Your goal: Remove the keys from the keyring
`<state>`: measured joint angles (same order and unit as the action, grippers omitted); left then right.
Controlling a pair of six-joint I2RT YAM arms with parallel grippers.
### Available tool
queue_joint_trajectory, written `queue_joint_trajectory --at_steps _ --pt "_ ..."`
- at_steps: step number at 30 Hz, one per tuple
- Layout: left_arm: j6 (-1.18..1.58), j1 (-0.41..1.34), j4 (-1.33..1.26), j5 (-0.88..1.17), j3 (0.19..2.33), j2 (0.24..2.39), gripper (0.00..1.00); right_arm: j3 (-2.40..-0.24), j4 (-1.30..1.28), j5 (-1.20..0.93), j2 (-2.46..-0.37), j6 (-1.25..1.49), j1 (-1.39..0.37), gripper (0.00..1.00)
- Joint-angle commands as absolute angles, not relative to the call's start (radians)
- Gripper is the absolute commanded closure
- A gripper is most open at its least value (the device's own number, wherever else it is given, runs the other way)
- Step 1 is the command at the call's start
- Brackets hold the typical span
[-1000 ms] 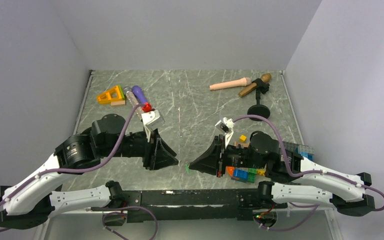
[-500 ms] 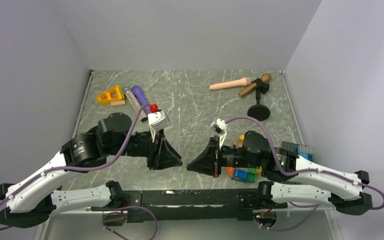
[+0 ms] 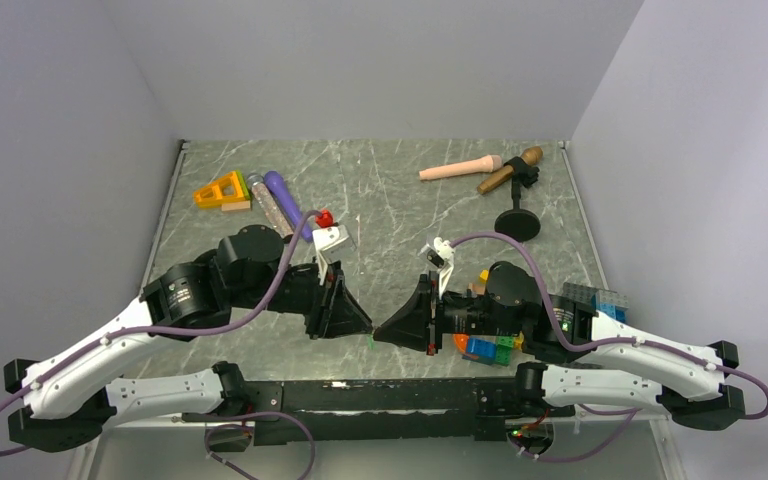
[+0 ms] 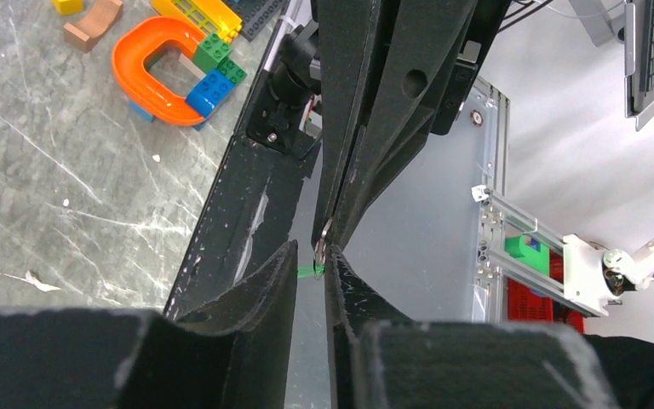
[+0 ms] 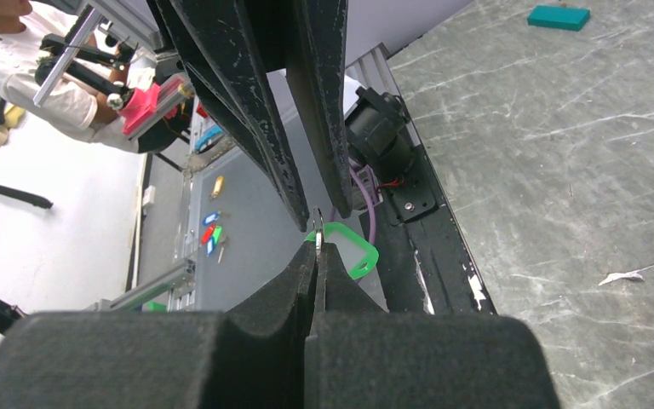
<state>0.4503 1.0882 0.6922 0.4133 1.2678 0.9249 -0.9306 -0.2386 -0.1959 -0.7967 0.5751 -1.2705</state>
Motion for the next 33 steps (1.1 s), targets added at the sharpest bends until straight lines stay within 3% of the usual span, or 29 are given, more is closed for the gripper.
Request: queue_joint_trajectory --at_steps 1,5,33 --pt "0.464 1.094 0.643 0.442 1.261 0.921 0.79 -0.968 -0.187 -0.206 -0.786 0.557 -1.275 1.0" --pt "0.474 1.094 0.64 0.457 1.257 0.917 1.0 -0.967 -0.185 -0.194 -0.776 0.555 -1.275 1.0" --pt "0.743 1.101 0.235 0.204 1.099 0.707 1.0 -1.08 0.051 -0.064 -0.871 0.463 -1.274 1.0"
